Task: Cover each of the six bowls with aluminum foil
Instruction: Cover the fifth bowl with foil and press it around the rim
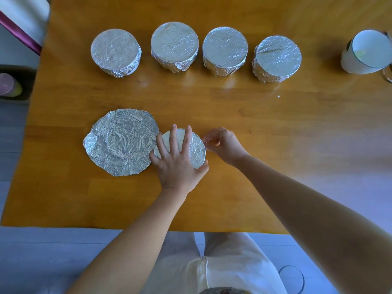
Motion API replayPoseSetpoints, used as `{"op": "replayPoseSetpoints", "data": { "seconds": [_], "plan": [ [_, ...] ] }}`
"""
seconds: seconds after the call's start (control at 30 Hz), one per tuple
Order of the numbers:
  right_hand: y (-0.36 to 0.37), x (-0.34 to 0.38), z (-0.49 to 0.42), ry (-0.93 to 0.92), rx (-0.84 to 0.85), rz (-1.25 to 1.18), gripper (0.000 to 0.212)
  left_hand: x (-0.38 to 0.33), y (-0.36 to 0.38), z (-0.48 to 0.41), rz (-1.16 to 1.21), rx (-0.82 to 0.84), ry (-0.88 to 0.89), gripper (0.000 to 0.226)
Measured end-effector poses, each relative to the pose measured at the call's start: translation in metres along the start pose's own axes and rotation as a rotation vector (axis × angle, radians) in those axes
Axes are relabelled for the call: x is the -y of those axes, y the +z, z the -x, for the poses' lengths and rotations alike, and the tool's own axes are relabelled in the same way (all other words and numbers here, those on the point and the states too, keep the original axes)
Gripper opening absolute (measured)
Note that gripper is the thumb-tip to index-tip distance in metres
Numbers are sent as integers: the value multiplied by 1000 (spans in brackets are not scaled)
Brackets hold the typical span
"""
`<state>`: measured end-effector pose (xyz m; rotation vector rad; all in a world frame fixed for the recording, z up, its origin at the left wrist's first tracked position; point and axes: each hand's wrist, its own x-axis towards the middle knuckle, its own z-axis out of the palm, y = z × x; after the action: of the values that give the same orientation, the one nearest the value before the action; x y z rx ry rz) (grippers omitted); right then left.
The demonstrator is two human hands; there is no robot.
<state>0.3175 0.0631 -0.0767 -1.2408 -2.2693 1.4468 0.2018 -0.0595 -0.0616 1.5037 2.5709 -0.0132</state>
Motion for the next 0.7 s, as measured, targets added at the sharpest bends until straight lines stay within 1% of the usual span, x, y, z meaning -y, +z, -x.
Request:
{"op": "replayPoseSetpoints", "data": {
  "seconds": [0.07, 0.17, 0.3, 0.4, 0.57, 0.63, 0.7],
  "plan": [
    [5, 1, 4, 32, -33, -47, 13, 0, 0, 0, 5, 1, 0, 100],
    [16, 2, 12, 156, -112, -182, 7, 0, 0, 1, 13, -6, 0, 99],
    [22, 7, 19, 306, -127, -387, 9, 0, 1, 0, -2, -9, 3, 100],
    [18, 9, 23, 327, -115, -438, 14, 0, 1, 0, -11, -8, 7, 102],
    [12, 7, 34, 313, 1, -624, 23, 0, 2, 0, -7, -14, 7, 102],
    [17, 9, 37, 329, -46, -704, 23, 0, 1, 0, -6, -15, 5, 101],
    [28, 14, 40, 378, -154, -760, 22, 0, 0, 0, 5, -25, -5, 98]
  ]
}}
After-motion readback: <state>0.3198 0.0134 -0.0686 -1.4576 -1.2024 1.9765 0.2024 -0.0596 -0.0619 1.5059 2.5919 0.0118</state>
